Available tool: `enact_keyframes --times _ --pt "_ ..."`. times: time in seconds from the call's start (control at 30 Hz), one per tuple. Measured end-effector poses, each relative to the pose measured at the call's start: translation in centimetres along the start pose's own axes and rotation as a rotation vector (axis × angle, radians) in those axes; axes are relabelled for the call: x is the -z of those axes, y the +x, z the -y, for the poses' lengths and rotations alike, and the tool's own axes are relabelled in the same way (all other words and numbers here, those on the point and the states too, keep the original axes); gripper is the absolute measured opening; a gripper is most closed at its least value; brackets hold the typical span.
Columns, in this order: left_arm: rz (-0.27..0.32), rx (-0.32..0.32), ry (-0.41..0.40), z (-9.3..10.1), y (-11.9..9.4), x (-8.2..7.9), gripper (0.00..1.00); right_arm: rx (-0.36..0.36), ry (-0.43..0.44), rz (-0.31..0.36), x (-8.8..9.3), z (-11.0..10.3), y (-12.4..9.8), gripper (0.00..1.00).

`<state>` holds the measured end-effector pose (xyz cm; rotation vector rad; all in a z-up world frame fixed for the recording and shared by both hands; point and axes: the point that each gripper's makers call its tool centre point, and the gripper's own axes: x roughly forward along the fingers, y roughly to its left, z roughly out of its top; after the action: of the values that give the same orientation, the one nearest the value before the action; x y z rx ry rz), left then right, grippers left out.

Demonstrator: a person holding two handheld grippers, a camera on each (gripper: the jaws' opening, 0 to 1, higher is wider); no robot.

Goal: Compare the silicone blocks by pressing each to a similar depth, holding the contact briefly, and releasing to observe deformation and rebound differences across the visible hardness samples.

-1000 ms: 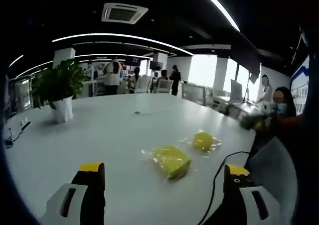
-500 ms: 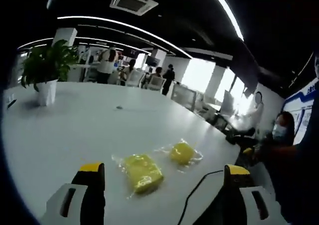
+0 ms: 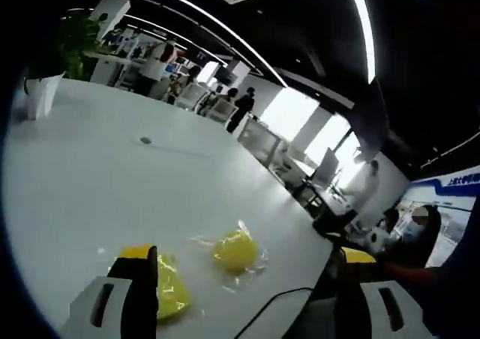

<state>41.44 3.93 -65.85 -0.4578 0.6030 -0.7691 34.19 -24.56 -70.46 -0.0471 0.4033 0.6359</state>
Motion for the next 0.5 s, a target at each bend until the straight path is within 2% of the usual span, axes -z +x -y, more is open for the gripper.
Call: enact_keyframes --times 0.07,0.13,0.27,0.33,0.5 --pt "-0.028 0.009 -0.023 0.1 1.3 0.4 1.00 0.005 0.003 0.002 0.1 0.2 -0.1 0.97" --pt "-0.065 0.027 -0.080 0.2 2.6 1.0 1.00 0.010 0.007 0.008 0.0 0.4 -0.4 0.97" --pt "-0.107 0.009 -0.202 -0.8 5.0 2.1 1.00 0.024 0.024 0.022 -0.2 0.8 -0.7 0.97" --pt "-0.109 -0.001 -0.238 -1.4 6.2 2.3 1.00 0.028 0.027 0.022 0.0 1.0 -0.8 0.97" --pt "-0.172 -0.006 -0.304 -1.7 8.4 3.7 1.00 0.037 0.038 0.020 0.3 1.3 -1.3 0.97"
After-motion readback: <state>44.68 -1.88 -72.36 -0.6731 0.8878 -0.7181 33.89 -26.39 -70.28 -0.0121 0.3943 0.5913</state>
